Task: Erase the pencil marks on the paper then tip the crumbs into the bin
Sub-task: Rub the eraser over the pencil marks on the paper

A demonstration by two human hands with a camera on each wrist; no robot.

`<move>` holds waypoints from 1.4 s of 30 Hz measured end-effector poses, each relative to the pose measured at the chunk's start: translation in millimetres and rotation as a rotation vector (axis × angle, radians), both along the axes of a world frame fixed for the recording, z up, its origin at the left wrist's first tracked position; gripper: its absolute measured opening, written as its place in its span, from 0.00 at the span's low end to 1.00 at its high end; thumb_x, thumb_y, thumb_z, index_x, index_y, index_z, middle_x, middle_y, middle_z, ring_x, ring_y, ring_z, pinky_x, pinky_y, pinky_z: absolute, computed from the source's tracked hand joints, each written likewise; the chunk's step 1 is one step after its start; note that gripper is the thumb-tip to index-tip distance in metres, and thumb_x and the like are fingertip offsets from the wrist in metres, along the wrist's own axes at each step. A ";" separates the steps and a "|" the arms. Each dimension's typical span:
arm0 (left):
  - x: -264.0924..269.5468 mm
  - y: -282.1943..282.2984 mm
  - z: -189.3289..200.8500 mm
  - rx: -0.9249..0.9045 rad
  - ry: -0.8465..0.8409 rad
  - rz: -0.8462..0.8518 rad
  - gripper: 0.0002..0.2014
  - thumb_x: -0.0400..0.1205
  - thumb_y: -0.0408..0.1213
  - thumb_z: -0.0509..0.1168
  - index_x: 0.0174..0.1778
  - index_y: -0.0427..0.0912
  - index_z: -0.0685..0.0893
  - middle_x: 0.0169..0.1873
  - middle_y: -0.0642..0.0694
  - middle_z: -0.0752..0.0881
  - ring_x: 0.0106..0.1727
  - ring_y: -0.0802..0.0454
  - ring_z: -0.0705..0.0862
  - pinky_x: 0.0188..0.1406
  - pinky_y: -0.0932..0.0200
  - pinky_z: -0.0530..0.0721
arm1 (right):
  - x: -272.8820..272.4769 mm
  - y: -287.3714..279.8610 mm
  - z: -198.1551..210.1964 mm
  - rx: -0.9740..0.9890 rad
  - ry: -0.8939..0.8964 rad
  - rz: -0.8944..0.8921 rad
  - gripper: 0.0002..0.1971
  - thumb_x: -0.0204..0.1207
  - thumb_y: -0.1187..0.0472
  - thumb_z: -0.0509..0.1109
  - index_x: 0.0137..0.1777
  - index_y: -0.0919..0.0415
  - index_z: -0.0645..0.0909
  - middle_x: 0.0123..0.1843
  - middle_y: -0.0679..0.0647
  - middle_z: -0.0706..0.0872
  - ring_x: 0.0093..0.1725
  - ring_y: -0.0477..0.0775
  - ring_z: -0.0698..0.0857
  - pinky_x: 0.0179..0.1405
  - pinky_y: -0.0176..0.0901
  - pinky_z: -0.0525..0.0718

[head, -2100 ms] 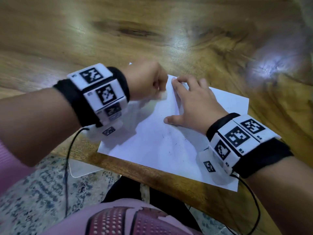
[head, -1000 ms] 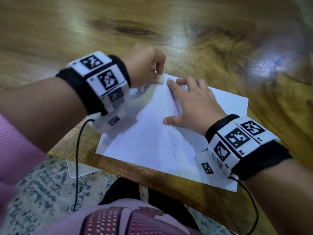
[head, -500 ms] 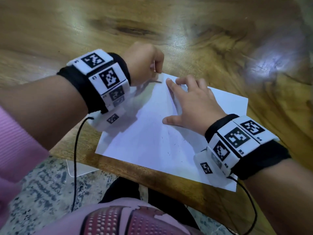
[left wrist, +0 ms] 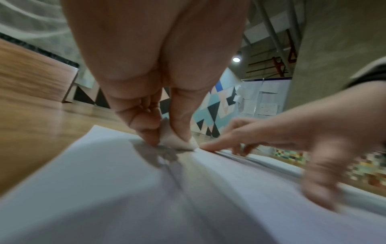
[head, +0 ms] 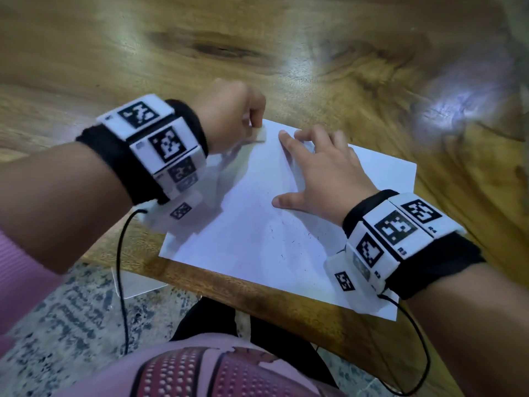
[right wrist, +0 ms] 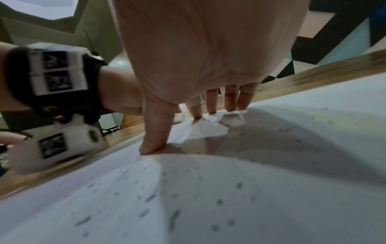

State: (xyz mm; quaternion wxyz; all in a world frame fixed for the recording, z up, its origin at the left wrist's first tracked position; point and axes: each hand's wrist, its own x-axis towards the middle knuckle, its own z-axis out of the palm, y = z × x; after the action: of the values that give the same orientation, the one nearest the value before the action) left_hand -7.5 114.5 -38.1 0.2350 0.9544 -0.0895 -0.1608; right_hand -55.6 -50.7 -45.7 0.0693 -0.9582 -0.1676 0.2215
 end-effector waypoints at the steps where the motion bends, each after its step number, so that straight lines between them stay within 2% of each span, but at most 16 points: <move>1: -10.8 4.7 -0.7 0.000 0.025 -0.023 0.02 0.73 0.29 0.68 0.38 0.39 0.84 0.25 0.49 0.78 0.33 0.47 0.77 0.34 0.61 0.72 | 0.1 -0.1 0.1 0.005 0.002 -0.005 0.50 0.63 0.36 0.73 0.81 0.46 0.49 0.77 0.48 0.57 0.73 0.56 0.56 0.72 0.47 0.59; 3: -34.6 13.3 -1.6 0.006 0.076 -0.104 0.04 0.72 0.32 0.71 0.34 0.41 0.83 0.24 0.52 0.78 0.28 0.52 0.76 0.30 0.68 0.70 | 0.4 -0.7 -0.2 0.014 0.006 -0.010 0.51 0.63 0.37 0.73 0.81 0.46 0.49 0.77 0.48 0.57 0.73 0.55 0.56 0.72 0.47 0.58; 5: -45.5 17.8 -2.1 0.015 0.130 -0.149 0.06 0.71 0.35 0.73 0.32 0.45 0.82 0.27 0.48 0.82 0.31 0.50 0.78 0.30 0.68 0.69 | 0.2 -1.1 -0.5 0.022 0.006 -0.012 0.51 0.63 0.37 0.74 0.81 0.46 0.50 0.77 0.47 0.57 0.73 0.55 0.56 0.71 0.47 0.58; 8: -25.1 11.2 -0.8 -0.017 0.109 -0.082 0.07 0.72 0.30 0.70 0.34 0.47 0.82 0.27 0.49 0.83 0.29 0.59 0.81 0.29 0.67 0.73 | -0.1 -0.5 -0.2 0.037 -0.004 -0.016 0.50 0.62 0.37 0.75 0.80 0.47 0.52 0.76 0.48 0.59 0.72 0.55 0.57 0.70 0.46 0.60; 10: -4.0 -0.8 -1.2 -0.045 0.042 -0.011 0.03 0.72 0.31 0.70 0.39 0.42 0.84 0.31 0.45 0.84 0.33 0.52 0.80 0.33 0.62 0.72 | -0.6 -0.3 0.1 0.051 -0.014 -0.034 0.50 0.61 0.38 0.76 0.79 0.49 0.55 0.73 0.48 0.61 0.70 0.55 0.59 0.68 0.46 0.62; 13: 15.0 -14.9 -2.5 -0.057 0.002 0.024 0.05 0.72 0.32 0.71 0.41 0.39 0.84 0.28 0.50 0.79 0.40 0.47 0.78 0.39 0.61 0.70 | -1.0 0.6 -0.1 0.055 -0.028 -0.045 0.48 0.60 0.38 0.77 0.77 0.52 0.59 0.71 0.49 0.63 0.68 0.55 0.61 0.65 0.45 0.63; 17: 1.0 -16.1 -4.4 -0.087 0.044 -0.032 0.02 0.72 0.31 0.70 0.38 0.40 0.84 0.24 0.56 0.75 0.29 0.53 0.75 0.29 0.62 0.70 | -0.5 0.3 -0.3 0.049 -0.022 -0.046 0.47 0.60 0.38 0.77 0.76 0.51 0.59 0.72 0.48 0.62 0.69 0.54 0.60 0.66 0.45 0.63; 20: -36.2 -4.1 -5.9 -0.050 0.107 -0.205 0.09 0.72 0.32 0.70 0.28 0.47 0.80 0.24 0.53 0.78 0.27 0.62 0.73 0.28 0.71 0.67 | -0.5 0.5 -0.6 0.043 -0.025 -0.036 0.47 0.60 0.38 0.76 0.76 0.52 0.59 0.73 0.48 0.62 0.69 0.55 0.60 0.67 0.45 0.62; 23: -55.3 6.9 -3.4 0.007 0.212 -0.312 0.03 0.70 0.37 0.72 0.35 0.44 0.85 0.31 0.49 0.82 0.32 0.57 0.77 0.32 0.71 0.70 | -1.3 -0.2 0.1 0.049 -0.024 -0.032 0.47 0.61 0.38 0.76 0.77 0.52 0.59 0.73 0.48 0.61 0.69 0.54 0.60 0.68 0.45 0.62; 25: -42.8 4.9 -1.1 -0.005 0.127 -0.274 0.02 0.70 0.35 0.72 0.36 0.44 0.85 0.29 0.53 0.80 0.30 0.59 0.75 0.27 0.73 0.68 | -1.5 -0.2 0.9 0.048 -0.023 -0.031 0.47 0.61 0.39 0.76 0.77 0.52 0.59 0.74 0.48 0.61 0.70 0.54 0.59 0.67 0.45 0.62; 28: -16.5 -1.9 -0.9 -0.028 -0.068 -0.133 0.06 0.71 0.36 0.72 0.40 0.40 0.85 0.32 0.48 0.80 0.34 0.50 0.76 0.29 0.62 0.62 | -1.4 -0.1 1.3 0.046 -0.016 -0.036 0.47 0.61 0.39 0.76 0.77 0.51 0.59 0.75 0.47 0.60 0.71 0.54 0.59 0.68 0.46 0.61; 31: -32.4 4.4 -5.8 -0.033 -0.097 -0.215 0.05 0.71 0.37 0.71 0.35 0.40 0.84 0.32 0.46 0.80 0.35 0.46 0.75 0.28 0.57 0.63 | -1.1 -0.4 0.6 0.055 -0.012 -0.040 0.48 0.61 0.39 0.76 0.78 0.51 0.58 0.75 0.47 0.60 0.72 0.54 0.58 0.69 0.46 0.61; 35: -73.0 22.0 -8.6 -0.022 0.138 -0.406 0.07 0.70 0.38 0.71 0.31 0.39 0.83 0.31 0.46 0.84 0.33 0.47 0.80 0.30 0.66 0.70 | -1.3 -0.9 -0.4 0.062 -0.011 -0.046 0.48 0.61 0.39 0.76 0.78 0.50 0.57 0.75 0.46 0.60 0.71 0.53 0.58 0.70 0.45 0.60; 37: -67.2 20.4 -7.0 -0.030 0.194 -0.363 0.04 0.69 0.37 0.73 0.34 0.42 0.85 0.32 0.48 0.85 0.34 0.50 0.80 0.31 0.70 0.70 | -1.5 -1.0 -0.9 0.068 -0.011 -0.048 0.48 0.61 0.39 0.76 0.78 0.51 0.57 0.75 0.47 0.60 0.72 0.53 0.58 0.71 0.46 0.60; 39: -48.8 10.7 -7.2 -0.036 0.083 -0.286 0.03 0.70 0.37 0.73 0.37 0.45 0.87 0.31 0.49 0.84 0.35 0.50 0.79 0.30 0.73 0.68 | -1.2 -0.8 -1.3 0.068 -0.013 -0.049 0.48 0.61 0.39 0.76 0.78 0.51 0.58 0.75 0.47 0.60 0.72 0.54 0.58 0.71 0.47 0.61; 42: -31.4 -4.3 -7.1 -0.042 -0.034 -0.199 0.05 0.71 0.36 0.71 0.41 0.45 0.86 0.32 0.48 0.83 0.36 0.50 0.77 0.29 0.67 0.68 | -0.9 -0.9 -1.5 0.063 -0.013 -0.049 0.48 0.61 0.39 0.76 0.79 0.51 0.57 0.75 0.47 0.60 0.72 0.54 0.58 0.70 0.47 0.61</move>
State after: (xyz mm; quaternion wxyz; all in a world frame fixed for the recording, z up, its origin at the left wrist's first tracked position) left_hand -38.9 110.1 -45.2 0.2361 0.9382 -0.1914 -0.1652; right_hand -56.5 -51.5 -47.2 0.1035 -0.9607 -0.1515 0.2082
